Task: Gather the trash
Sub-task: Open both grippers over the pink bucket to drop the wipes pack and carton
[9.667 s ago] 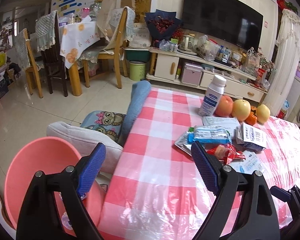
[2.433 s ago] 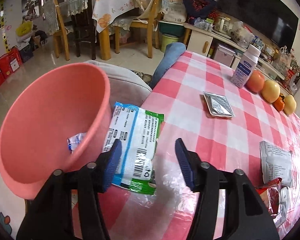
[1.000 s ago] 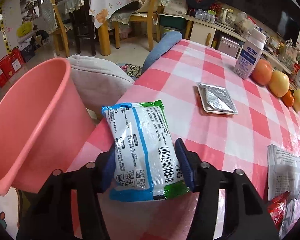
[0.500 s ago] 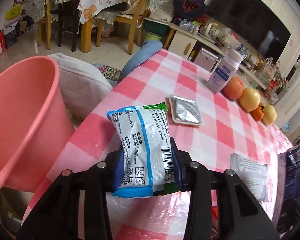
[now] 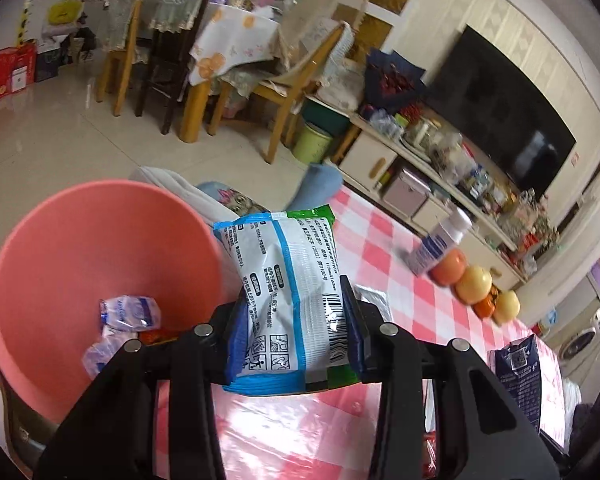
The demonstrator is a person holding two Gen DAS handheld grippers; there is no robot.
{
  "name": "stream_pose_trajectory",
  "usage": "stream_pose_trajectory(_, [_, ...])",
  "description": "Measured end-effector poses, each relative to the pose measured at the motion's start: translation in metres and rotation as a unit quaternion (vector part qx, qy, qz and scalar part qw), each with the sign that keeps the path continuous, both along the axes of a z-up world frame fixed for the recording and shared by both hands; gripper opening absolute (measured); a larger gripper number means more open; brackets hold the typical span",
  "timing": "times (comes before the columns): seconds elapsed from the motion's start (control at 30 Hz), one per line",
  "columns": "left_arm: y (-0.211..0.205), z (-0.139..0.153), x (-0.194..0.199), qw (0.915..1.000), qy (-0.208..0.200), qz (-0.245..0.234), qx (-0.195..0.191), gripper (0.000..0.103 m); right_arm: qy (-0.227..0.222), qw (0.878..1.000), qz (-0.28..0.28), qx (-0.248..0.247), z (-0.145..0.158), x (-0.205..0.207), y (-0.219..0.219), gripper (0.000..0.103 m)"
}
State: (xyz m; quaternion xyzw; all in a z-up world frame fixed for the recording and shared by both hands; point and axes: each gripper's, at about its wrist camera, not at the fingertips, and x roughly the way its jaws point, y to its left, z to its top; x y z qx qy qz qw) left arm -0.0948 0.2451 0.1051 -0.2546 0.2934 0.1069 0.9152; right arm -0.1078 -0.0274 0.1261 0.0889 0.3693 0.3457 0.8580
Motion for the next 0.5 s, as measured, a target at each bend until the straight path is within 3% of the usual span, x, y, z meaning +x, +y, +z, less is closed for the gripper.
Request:
stream_pose_trajectory(0.27, [0.072, 0.000, -0.031, 0.9957, -0.009, 0.084, -0.038, 0.042, -0.029, 0.996, 0.084, -0.007, 0.033, -0.003, 0.103, 0.066])
stream_pose_trajectory(0.5, [0.118, -0.010, -0.047, 0.9888, -0.020, 0.127, -0.077, 0.042, -0.054, 0.990, 0.130, -0.018, 0.054, -0.001, 0.190, 0.066])
